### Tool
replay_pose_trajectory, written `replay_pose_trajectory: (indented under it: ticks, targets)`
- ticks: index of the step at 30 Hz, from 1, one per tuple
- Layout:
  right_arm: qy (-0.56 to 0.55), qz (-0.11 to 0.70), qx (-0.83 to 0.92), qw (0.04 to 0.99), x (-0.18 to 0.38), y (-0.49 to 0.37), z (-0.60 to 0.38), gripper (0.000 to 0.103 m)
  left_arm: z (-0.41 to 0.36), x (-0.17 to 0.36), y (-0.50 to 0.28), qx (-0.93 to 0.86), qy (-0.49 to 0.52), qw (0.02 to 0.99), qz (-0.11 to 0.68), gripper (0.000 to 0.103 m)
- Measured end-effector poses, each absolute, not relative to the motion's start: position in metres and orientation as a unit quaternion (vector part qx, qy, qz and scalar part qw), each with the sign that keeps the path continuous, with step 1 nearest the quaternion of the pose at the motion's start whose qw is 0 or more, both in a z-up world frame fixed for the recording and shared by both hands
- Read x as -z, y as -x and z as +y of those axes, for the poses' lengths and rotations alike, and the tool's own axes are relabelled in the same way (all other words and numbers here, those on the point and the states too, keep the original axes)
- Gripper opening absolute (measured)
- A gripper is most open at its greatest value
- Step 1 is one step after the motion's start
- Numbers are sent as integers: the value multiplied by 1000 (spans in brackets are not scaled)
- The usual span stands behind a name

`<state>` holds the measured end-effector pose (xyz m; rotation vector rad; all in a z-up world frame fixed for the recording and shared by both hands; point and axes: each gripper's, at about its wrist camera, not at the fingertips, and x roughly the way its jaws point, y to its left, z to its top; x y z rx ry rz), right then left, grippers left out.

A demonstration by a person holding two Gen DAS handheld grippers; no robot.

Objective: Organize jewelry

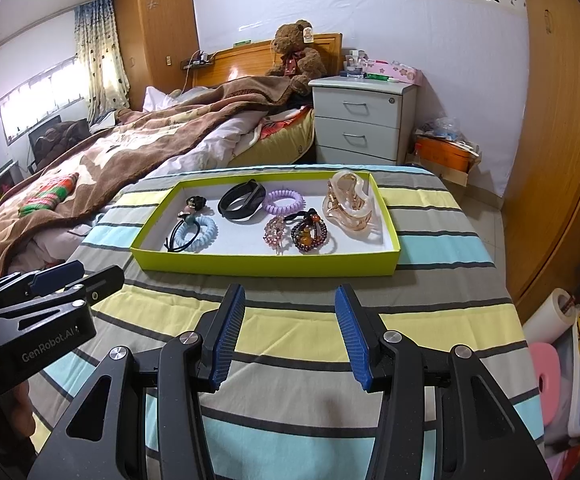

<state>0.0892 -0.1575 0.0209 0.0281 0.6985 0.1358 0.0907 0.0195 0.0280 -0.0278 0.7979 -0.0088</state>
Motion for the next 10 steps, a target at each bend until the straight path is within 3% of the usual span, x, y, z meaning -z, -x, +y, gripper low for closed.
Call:
replay_pose_trajectory:
  ticks: [10]
  targets:
    - [-15,342,-65,937,-21,-90,-159,48,26,-27,-91,-3,24,921,389,55]
